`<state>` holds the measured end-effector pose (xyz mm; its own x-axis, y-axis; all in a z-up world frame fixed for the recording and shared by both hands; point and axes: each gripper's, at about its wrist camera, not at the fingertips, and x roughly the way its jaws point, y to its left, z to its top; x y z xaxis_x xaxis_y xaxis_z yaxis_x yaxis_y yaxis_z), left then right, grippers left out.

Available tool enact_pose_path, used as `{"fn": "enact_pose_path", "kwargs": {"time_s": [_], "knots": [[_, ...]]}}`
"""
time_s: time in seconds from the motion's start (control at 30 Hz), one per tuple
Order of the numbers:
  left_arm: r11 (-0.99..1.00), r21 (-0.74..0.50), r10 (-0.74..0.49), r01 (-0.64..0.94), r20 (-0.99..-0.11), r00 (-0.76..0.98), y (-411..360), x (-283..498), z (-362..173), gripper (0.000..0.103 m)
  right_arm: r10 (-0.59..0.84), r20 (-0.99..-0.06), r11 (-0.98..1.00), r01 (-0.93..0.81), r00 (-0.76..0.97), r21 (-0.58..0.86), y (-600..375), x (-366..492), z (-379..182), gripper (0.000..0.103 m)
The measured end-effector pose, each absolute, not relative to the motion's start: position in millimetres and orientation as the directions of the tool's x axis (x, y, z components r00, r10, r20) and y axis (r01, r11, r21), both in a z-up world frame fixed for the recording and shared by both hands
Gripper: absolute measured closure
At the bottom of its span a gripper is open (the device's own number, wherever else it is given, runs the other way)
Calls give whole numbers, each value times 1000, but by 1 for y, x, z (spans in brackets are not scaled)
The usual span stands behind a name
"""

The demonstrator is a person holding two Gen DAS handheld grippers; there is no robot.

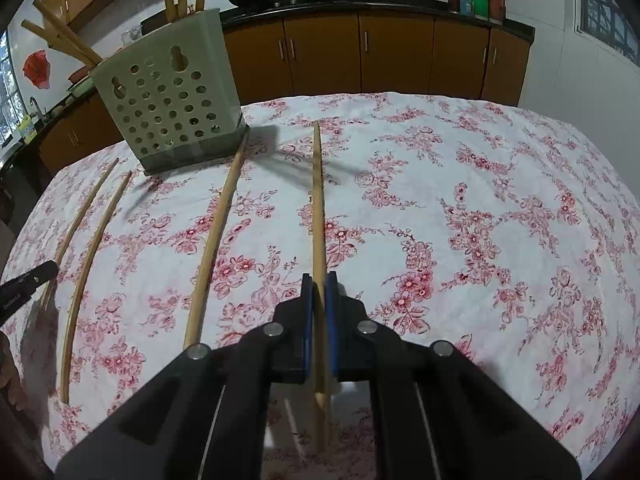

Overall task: Organize utensils
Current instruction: 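Grasp a chopstick with the right tool while the left tool grasps another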

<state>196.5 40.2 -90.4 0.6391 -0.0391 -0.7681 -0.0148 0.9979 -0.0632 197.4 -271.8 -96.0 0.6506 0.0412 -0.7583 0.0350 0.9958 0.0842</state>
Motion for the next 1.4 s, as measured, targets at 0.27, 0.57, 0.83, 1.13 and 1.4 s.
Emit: {"fn": "enact_pose_path", "kwargs": {"time_s": [0.27, 0.57, 0.83, 1.13, 1.4], "knots": [[997, -70, -44, -15, -768, 639, 40, 196, -90, 95, 41, -759, 996, 37, 650, 85, -270, 197, -96, 94], [997, -73, -46, -16, -768, 639, 41, 196, -90, 95, 42, -759, 996, 36, 650, 87, -270, 197, -96, 94], [997, -73, -46, -16, -768, 639, 41, 196, -90, 95, 43, -759, 996, 36, 650, 88, -271, 197, -96, 94], [997, -74, -47, -16, -768, 639, 42, 196, -90, 95, 43, -759, 996, 36, 650, 87, -270, 197, -96, 94], [998, -59, -41, -7, -769, 638, 40, 195, -90, 95, 42, -759, 996, 33, 650, 83, -269, 194, -96, 94]]}}
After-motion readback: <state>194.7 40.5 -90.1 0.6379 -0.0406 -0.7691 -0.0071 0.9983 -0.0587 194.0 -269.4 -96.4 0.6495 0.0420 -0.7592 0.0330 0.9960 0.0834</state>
